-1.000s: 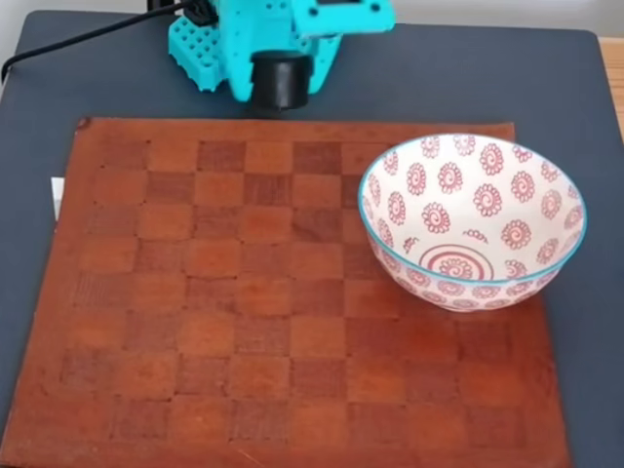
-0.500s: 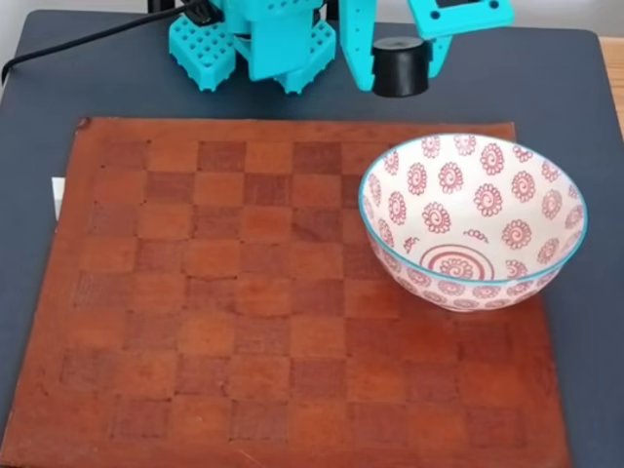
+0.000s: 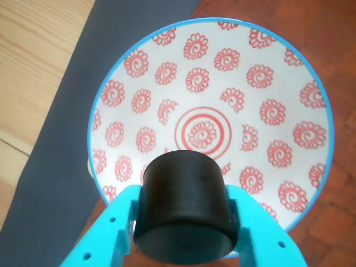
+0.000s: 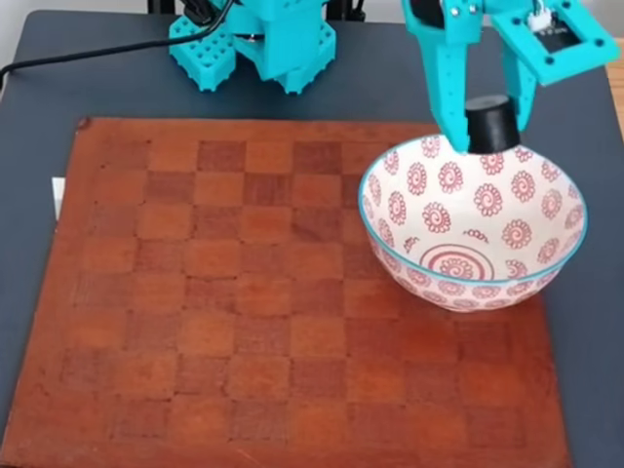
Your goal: Grasp a black cylinder and put it in a bowl.
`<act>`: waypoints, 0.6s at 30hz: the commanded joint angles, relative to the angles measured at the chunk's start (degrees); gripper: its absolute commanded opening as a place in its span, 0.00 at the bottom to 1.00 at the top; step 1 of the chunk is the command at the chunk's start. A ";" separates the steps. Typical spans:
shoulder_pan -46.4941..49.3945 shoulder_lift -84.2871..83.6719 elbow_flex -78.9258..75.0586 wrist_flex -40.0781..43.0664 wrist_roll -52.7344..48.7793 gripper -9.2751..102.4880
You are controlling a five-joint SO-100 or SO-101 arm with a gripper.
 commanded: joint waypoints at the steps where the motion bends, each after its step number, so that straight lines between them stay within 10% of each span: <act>1: -0.70 2.11 0.44 -1.76 -0.79 0.22; 18: 4.48 2.02 2.90 -2.90 -13.97 0.22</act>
